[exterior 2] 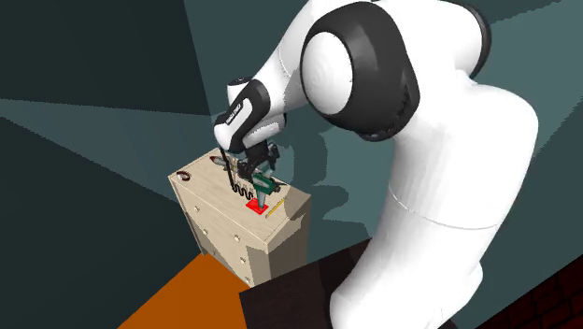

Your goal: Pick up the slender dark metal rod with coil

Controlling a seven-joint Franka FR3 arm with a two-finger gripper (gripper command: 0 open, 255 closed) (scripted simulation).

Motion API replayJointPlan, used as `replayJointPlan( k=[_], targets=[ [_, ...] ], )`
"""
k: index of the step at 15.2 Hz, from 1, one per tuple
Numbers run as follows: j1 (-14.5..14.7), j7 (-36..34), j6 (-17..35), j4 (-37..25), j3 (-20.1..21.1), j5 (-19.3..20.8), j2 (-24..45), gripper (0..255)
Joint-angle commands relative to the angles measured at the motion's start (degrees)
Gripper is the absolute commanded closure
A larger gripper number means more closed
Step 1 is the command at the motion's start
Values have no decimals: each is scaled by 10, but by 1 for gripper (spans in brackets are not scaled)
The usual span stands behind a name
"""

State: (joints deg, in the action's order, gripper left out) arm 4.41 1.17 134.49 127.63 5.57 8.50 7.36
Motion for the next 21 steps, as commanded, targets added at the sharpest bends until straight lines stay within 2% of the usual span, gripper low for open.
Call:
replayJointPlan(
  k=[1, 12, 21],
  targets=[
    [4, 1, 19, -30, 2, 11, 42, 0],
    [44, 11, 66, -246, 3, 67, 269, 0],
    [52, 2, 102, -262, -6, 78, 321, 0]
  ],
)
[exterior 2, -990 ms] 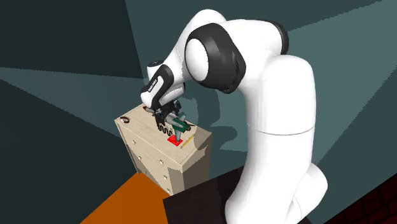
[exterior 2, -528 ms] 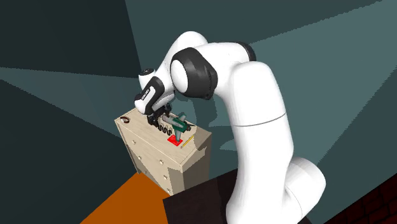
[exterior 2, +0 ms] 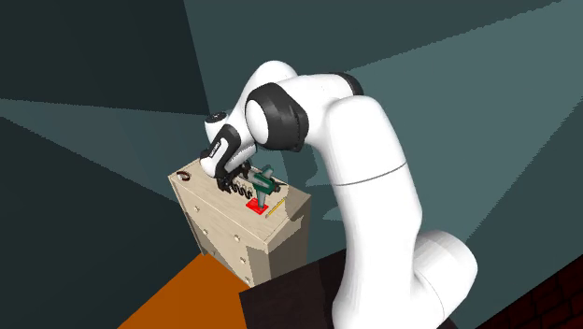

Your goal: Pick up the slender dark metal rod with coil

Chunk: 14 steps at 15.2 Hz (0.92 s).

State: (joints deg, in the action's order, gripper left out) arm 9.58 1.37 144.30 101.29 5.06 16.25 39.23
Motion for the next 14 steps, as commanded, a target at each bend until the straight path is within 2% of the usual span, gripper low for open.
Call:
replayJointPlan(
  k=[1, 2, 14],
  targets=[
    [0, 0, 4, 1, -1, 1, 2, 0],
    [0, -1, 5, 1, -1, 1, 3, 255],
    [-2, 4, -10, 5, 3, -3, -15, 255]
  ],
)
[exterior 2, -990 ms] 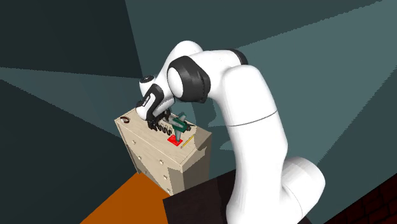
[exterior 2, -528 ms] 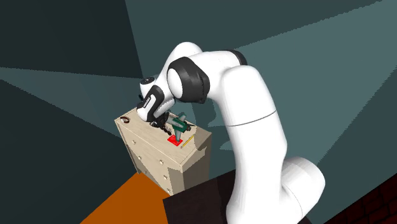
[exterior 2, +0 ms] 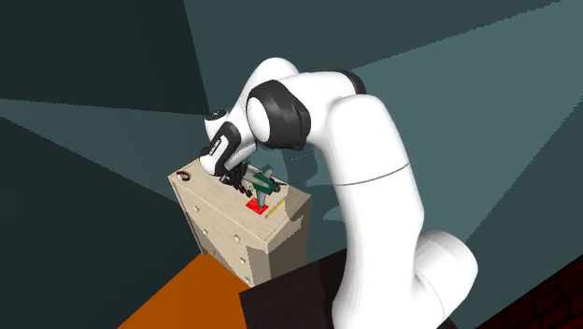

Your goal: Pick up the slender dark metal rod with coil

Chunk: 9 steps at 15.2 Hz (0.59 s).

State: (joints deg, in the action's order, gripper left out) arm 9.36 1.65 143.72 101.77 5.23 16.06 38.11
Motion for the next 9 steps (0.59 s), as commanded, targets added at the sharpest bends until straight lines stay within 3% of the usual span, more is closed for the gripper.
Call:
replayJointPlan(
  k=[1, 9],
  targets=[
    [-1, 2, -9, 1, 2, -2, -10, 255],
    [-6, 13, -49, 4, 11, -13, -53, 255]
  ],
)
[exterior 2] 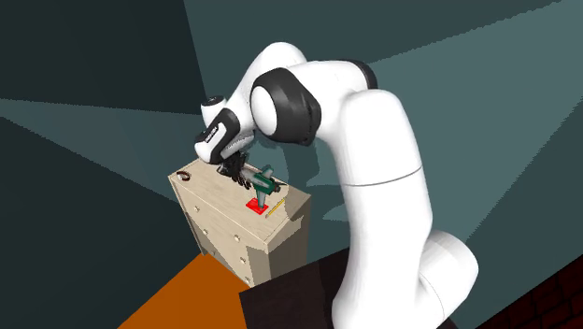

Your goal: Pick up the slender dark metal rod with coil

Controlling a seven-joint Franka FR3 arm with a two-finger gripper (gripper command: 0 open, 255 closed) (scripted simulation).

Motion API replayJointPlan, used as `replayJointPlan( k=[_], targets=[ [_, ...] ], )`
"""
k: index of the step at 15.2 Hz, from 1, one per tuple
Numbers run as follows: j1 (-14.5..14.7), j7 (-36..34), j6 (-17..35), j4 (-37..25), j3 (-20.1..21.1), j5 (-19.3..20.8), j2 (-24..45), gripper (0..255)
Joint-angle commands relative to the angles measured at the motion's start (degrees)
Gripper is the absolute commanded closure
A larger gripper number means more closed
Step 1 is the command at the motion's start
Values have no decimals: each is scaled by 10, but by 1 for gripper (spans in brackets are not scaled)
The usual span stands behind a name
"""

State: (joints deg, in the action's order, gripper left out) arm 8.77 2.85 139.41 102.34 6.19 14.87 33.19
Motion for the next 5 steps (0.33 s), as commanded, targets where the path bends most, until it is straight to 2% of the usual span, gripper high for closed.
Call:
replayJointPlan(
  k=[1, 5],
  targets=[
    [-1, 3, -11, -2, 2, -3, -9, 255],
    [-2, 6, -23, -3, 4, -6, -20, 255]
  ],
)
